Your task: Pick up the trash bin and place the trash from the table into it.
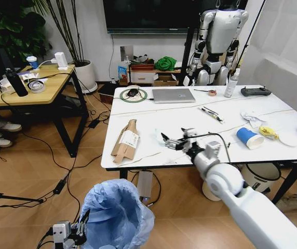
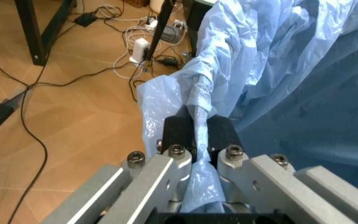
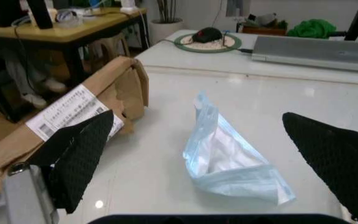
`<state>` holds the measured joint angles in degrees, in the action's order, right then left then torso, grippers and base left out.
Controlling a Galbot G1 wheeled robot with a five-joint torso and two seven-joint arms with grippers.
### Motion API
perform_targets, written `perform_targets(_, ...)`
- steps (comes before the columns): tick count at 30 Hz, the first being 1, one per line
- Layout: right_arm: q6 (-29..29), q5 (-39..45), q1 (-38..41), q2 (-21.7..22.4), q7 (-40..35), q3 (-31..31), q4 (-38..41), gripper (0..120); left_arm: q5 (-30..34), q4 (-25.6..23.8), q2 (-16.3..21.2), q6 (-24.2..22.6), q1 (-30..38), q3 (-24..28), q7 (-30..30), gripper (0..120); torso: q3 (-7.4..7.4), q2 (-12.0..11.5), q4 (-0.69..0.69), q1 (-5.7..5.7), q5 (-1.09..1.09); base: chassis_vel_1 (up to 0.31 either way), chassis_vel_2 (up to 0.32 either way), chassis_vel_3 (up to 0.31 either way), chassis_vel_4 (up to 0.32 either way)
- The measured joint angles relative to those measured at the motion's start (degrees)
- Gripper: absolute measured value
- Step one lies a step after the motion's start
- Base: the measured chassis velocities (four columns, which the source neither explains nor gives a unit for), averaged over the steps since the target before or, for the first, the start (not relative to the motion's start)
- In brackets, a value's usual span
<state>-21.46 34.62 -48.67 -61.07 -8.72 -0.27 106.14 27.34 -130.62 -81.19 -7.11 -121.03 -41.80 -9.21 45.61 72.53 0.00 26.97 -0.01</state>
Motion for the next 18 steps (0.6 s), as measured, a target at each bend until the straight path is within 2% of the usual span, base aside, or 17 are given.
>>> perform_targets(6,-1.7,-1.2,2.9,-4.0,-1.2,-2.3,-4.2,100,-0.2,0.1,-0.1,0.0,0.2,0.1,0.0,0,-0.02,0.0,-0.01,-0.02,0.0,0.0,0.0,0.0,0.0)
perform_targets(18,-3.1,-5.7,7.5,-7.3,-1.6,-4.0,-12.3,100,-0.1,0.4,-0.1,0.1,0.7,0.0,0.0,0,-0.03,0.0,-0.01,-0.02,0.0,0.0,0.0,0.0,0.0)
